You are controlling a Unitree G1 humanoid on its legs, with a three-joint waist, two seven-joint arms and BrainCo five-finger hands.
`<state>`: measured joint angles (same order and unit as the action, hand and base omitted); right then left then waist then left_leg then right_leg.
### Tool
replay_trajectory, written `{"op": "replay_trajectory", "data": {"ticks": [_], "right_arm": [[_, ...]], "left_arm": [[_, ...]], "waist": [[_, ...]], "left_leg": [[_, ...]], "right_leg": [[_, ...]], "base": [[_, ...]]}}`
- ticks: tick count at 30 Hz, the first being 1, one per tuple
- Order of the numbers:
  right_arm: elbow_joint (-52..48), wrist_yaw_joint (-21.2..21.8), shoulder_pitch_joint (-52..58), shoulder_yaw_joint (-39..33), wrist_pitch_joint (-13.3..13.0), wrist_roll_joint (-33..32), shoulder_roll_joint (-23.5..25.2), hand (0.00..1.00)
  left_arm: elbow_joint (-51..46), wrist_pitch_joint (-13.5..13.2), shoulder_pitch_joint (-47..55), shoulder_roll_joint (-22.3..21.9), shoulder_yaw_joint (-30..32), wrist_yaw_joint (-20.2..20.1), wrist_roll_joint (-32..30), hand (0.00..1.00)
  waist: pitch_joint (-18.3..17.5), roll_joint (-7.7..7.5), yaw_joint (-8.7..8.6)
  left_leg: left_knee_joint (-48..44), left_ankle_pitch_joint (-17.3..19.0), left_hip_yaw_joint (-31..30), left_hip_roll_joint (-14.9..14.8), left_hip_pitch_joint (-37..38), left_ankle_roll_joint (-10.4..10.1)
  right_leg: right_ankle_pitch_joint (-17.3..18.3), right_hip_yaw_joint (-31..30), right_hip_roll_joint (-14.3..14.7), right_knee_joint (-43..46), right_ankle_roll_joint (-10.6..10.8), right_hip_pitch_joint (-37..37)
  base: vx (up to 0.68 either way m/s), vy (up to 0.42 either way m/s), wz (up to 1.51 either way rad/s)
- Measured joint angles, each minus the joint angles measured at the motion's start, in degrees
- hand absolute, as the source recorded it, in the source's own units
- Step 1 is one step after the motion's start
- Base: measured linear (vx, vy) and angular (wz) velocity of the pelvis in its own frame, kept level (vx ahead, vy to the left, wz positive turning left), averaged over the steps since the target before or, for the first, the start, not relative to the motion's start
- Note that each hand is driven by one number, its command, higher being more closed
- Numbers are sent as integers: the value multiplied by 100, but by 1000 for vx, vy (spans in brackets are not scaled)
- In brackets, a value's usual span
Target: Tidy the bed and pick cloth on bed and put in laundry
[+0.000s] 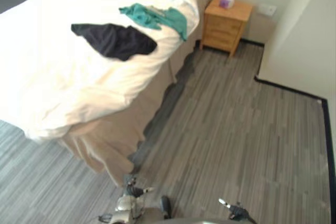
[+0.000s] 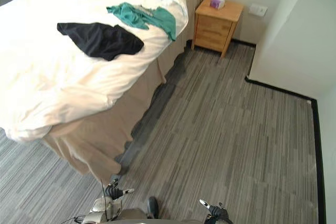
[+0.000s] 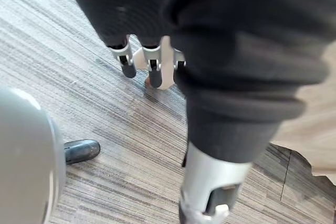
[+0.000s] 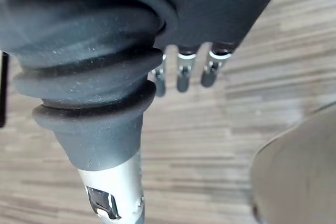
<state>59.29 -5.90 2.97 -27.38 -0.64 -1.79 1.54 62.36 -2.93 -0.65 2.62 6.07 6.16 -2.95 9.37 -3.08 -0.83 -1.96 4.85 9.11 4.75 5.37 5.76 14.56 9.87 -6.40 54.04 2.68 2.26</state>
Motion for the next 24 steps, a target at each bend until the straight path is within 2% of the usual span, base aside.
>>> {"op": "replay_trajectory", "data": {"ticks": [1, 2, 4, 5, 6, 8, 9, 10, 11, 13, 14, 16, 18, 19, 20, 22, 23, 24], "right_arm": [[2, -3, 5, 9, -3, 5, -53, 0], [-9, 2, 0, 18, -8, 3, -107, 0], [-7, -2, -31, 35, -15, 2, -185, 0], [-9, 0, -31, 43, -17, 3, -195, 0], [-6, -1, -31, 44, -29, 2, -191, 0], [25, 2, -31, 45, -40, -11, -161, 0], [47, 7, -28, 40, -42, -44, -150, 0], [50, 7, -29, 41, -46, -49, -151, 0], [50, 16, -18, 49, -49, -39, -250, 0], [-4, 22, -2, 48, -60, -40, -291, 0], [-7, 39, 17, 92, -60, -33, -323, 0], [-17, 63, 26, 340, -71, -18, -369, 0], [-55, 68, 21, 550, -109, 17, -385, 0], [-57, 68, 20, 600, -133, 16, -378, 0], [-45, 69, 23, 607, -135, 17, -376, 0], [9, 64, 36, 608, -131, 28, -389, 0], [9, 65, 36, 635, -135, 30, -416, 0], [12, 65, 36, 665, -134, 37, -438, 0]], "left_arm": [[89, 11, 2, 34, -20, 2, 1, 0], [125, 18, 6, 37, -15, 7, 2, 0], [117, 6, 62, 23, -14, 10, 2, 0], [116, -7, 91, 22, -11, 10, 2, 0], [116, -18, 126, 17, 35, 13, 2, 0], [121, -18, 134, 53, 193, 23, 0, 0], [118, -20, 172, 41, 331, 33, 2, 0], [121, -19, 183, -3, 398, 37, -1, 0], [116, -26, 196, -125, 553, 33, -5, 0], [105, -38, 187, -247, 754, 29, -3, 0], [99, -62, 217, -275, 793, 35, 4, 0], [-14, -89, 268, -303, 833, 35, 8, 0], [-162, -146, 312, -312, 894, 38, 90, 0], [-205, -146, 311, -303, 878, 41, 134, 0], [-211, -147, 311, -293, 846, 43, 136, 0], [-214, -147, 309, -229, 712, 52, 230, 0], [-219, -147, 309, -226, 619, 55, 241, 0], [-218, -149, 311, -224, 551, 54, 244, 0]], "waist": [[47, 107, -17], [59, 172, -21], [69, 295, -61], [69, 312, -76], [67, 310, -122], [48, 169, -113], [44, 154, -125], [20, 140, -128], [25, 375, -112], [20, 501, -158], [20, 470, -155], [-1, 455, -126], [1, 442, -137], [18, 397, -135], [25, 387, -129], [77, 327, -132], [84, 375, -137], [87, 391, -131]], "left_leg": [[10, 44, -136, -60, 219, -40], [8, 55, -290, -185, 349, -58], [2, 74, -607, -432, 455, -96], [0, 99, -688, -496, 467, -179], [0, 229, -905, -603, 478, -378], [-12, 456, -1333, -640, 440, -609], [-65, 559, -1554, -711, 431, -763], [-101, 626, -1654, -806, 429, -861], [-124, 653, -1677, -1025, 414, -934], [-140, 406, -1604, -1216, 458, -1158], [-143, 261, -1653, -1303, 456, -1319], [-278, 80, -1678, -1441, 353, -1324], [-483, -157, -1649, -1581, 57, -1292], [-591, -394, -1436, -1651, -100, -1244], [-627, -460, -1279, -1666, -127, -1194], [-804, -596, -276, -1729, -151, -1049], [-844, -664, 295, -1751, -150, -1060], [-839, -664, 446, -1738, -150, -1062]], "right_leg": [[317, 200, -184, -140, -43, 259], [476, 249, -216, -696, 11, 452], [414, 26, -113, -1867, 98, 688], [305, -177, -82, -2323, 168, 736], [-22, -722, -66, -3157, 294, 840], [-648, -1747, -229, -4154, 436, 1021], [-1087, -1958, -293, -4352, 668, 1006], [-1369, -1904, -246, -4298, 635, 953], [-1259, -1610, -94, -4046, 612, 949], [-903, -1240, -64, -3367, 445, 1015], [-748, -980, -53, -3004, 244, 995], [-497, -581, -58, -2735, 60, 878], [-412, -107, -73, -2749, -77, 718], [-367, 269, -120, -2874, -167, 509], [-349, 388, -144, -2917, -198, 424], [-302, 819, -241, -3065, -273, 36], [-291, 1030, -293, -3157, -273, -154], [-258, 1086, -307, -3222, -225, -217]], "base": [[362, -51, 62], [407, -101, 81], [356, -165, 85], [252, -161, 100], [257, -202, 105], [376, -384, 120], [350, -444, 99], [318, -485, 92], [225, -371, 72], [316, -441, 101], [291, -410, 109], [192, -343, 114], [154, -351, 135], [87, -282, 117], [64, -263, 124], [-7, -158, 107], [-37, -121, 92], [-85, -44, 80]]}}
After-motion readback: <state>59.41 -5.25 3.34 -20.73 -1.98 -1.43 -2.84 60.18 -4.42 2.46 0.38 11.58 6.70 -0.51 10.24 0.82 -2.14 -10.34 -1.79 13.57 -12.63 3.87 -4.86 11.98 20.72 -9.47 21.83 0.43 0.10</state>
